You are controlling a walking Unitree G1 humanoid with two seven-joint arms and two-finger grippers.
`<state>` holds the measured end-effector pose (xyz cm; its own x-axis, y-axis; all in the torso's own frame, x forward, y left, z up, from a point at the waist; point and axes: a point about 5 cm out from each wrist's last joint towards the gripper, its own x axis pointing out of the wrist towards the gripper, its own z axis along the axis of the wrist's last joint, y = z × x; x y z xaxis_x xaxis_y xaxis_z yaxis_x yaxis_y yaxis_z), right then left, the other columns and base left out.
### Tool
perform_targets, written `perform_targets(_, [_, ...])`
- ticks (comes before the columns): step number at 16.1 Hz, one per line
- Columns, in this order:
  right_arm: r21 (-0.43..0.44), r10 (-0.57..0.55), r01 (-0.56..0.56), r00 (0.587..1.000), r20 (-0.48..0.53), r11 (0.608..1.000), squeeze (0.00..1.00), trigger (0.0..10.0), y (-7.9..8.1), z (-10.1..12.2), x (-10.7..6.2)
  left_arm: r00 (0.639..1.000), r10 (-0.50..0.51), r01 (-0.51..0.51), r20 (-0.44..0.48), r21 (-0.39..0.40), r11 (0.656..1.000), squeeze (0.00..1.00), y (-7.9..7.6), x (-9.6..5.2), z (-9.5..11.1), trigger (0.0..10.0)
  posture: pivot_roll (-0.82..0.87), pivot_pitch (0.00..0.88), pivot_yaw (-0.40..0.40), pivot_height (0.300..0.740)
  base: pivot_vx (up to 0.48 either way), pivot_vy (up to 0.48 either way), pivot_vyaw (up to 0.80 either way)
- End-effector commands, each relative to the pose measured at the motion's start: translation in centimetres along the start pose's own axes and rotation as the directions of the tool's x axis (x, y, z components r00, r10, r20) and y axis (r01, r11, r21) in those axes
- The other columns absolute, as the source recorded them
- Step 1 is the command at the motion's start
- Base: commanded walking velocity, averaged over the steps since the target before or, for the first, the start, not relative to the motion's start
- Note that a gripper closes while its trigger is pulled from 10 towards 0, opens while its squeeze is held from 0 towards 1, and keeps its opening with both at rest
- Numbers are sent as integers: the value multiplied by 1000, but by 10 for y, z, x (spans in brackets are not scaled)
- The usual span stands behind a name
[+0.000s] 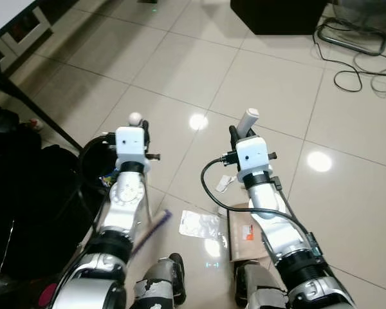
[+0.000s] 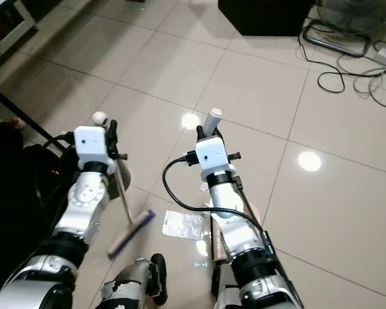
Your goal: Sweep floor
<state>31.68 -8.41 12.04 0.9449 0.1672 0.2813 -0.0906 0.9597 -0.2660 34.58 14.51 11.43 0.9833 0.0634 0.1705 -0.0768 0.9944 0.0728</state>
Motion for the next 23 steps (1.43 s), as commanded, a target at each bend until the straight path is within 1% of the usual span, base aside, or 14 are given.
perform_targets(1, [73,-6,11,997,-71,997,0,10000,13,-9,-9,998,44,-45,-36,-15,999,0,1,-4,-9,10000,88,365,117,740,0,0,0])
perform_targets(3, [129,-63,74,994,-89,989,0,10000,14,-6,-8,996,85,-87,-39,-40,995,0,2,-2,-10,10000,57,370,118,740,0,0,0])
perform_targets(5, [140,-86,98,992,-89,985,0,10000,15,-2,-7,992,117,-120,-44,-65,991,0,1,1,-9,10000,38,365,113,740,0,0,0])
perform_targets(6, [138,-65,75,995,-77,988,0,10000,21,1,-5,993,112,-115,-45,-77,990,0,-5,6,-5,10000,40,367,111,740,0,0,0])
perform_targets(8, [131,-19,27,998,-62,991,0,10000,30,4,-3,997,76,-78,-25,-133,988,0,-18,15,6,10000,49,380,113,740,0,0,0])
perform_targets(9, [132,-12,22,998,-69,991,0,10000,32,3,-2,999,49,-50,-11,-157,986,0,-25,17,11,10000,53,385,112,740,0,0,0])
perform_targets(10, [131,-9,19,997,-72,991,0,10000,32,3,-2,999,40,-41,-7,-164,986,0,-27,18,12,10000,54,385,111,740,0,0,0])
perform_targets(12, [133,-22,34,996,-89,991,0,10000,29,0,0,999,-11,18,35,-217,976,0,-39,20,21,10000,68,370,111,740,0,0,0])
perform_targets(15, [127,-49,63,993,-106,990,0,10000,19,-4,5,998,-27,43,62,-282,958,0,-48,17,27,10000,77,364,116,740,0,0,0])
perform_targets(17, [125,-63,77,991,-118,989,0,10000,14,-7,7,997,-6,31,76,-333,942,0,-50,20,35,10000,80,343,118,740,0,0,0])
perform_targets(19, [137,-82,98,989,-122,986,0,10000,9,-7,10,994,44,0,98,-408,913,0,-51,30,52,10000,70,314,119,740,0,0,0])
perform_targets(20, [140,-85,101,989,-120,985,0,10000,8,-6,12,993,51,-1,105,-427,904,0,-52,33,58,10000,64,304,119,740,0,0,0])
perform_targets(22, [144,-94,111,988,-120,983,0,10000,1,-6,18,993,43,12,108,-462,887,0,-56,41,69,10000,48,278,115,740,0,0,0])
perform_targets(23, [147,-100,117,988,-119,982,0,10000,-3,-6,21,993,24,33,116,-462,886,0,-58,45,74,10000,45,265,105,740,0,0,0])
